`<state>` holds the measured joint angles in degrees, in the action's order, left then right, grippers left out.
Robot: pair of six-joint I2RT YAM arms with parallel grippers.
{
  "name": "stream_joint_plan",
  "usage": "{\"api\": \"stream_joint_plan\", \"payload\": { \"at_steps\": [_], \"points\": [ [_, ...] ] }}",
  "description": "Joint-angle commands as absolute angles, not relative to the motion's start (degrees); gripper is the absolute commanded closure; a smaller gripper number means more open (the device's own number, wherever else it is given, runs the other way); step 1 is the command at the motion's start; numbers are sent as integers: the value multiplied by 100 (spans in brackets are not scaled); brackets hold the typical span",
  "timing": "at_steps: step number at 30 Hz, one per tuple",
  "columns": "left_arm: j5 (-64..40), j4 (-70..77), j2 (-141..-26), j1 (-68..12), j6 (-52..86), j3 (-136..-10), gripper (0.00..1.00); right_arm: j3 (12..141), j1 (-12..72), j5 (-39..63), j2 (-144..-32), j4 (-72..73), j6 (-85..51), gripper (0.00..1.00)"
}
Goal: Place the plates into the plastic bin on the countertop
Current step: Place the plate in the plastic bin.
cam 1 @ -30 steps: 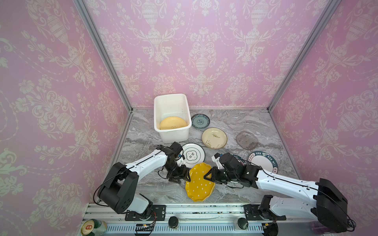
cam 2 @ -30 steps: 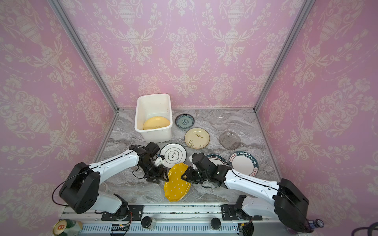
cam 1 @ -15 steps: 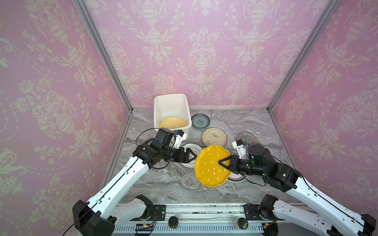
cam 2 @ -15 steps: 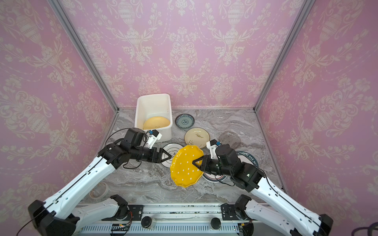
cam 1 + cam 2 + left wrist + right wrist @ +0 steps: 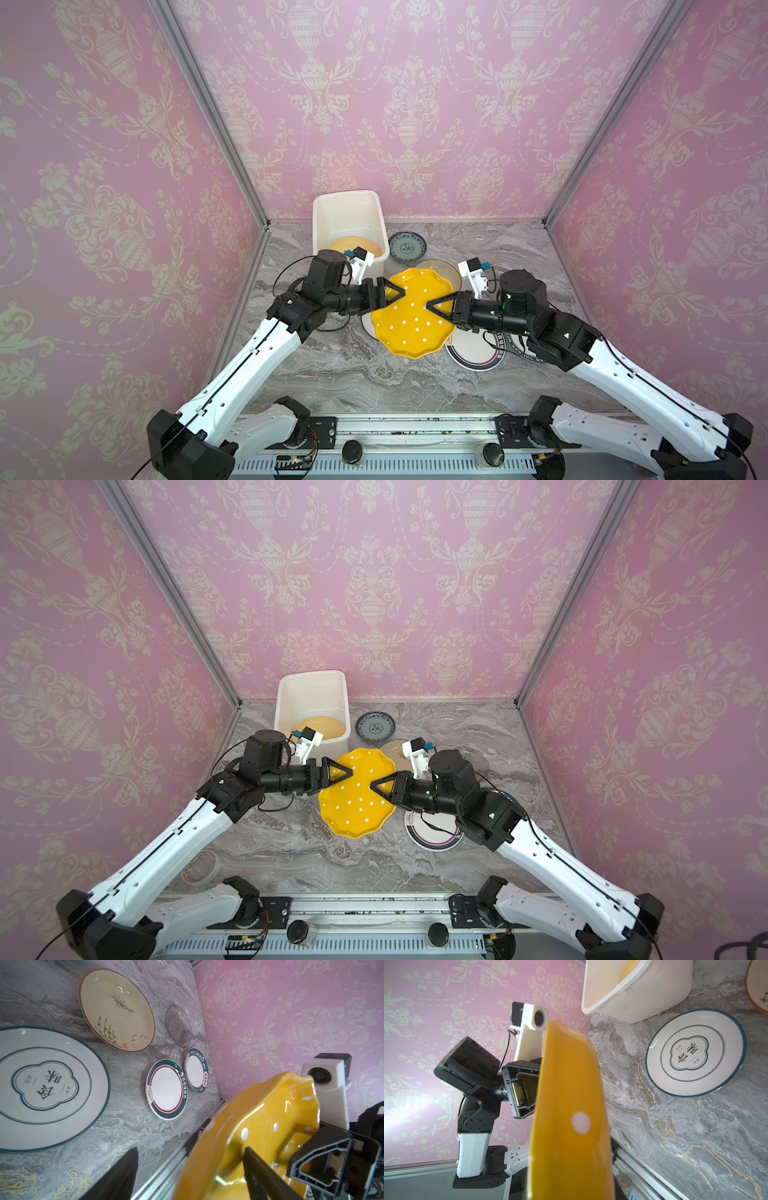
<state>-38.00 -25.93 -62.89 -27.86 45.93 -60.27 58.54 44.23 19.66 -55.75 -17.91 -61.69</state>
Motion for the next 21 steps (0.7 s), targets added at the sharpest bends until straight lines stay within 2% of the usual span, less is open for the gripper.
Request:
{"api": "stream_joint_plan", "payload": {
  "at_steps": [1,14,21],
  "points": [
    [-4165,-2246,-6088,-2751,4955,-5898,30,6192,4412,2112,-5493,-627,-6295,90],
    [-4570,-1740,-5748,-2751,5625,-5541,49,5741,4306,1802,-5324,-237,-6440,91],
    [-4701,-1698,-5757,-2751,5776,-5566,64,5626,4242,1780,-5299,-250,-6430,91]
  ]
}}
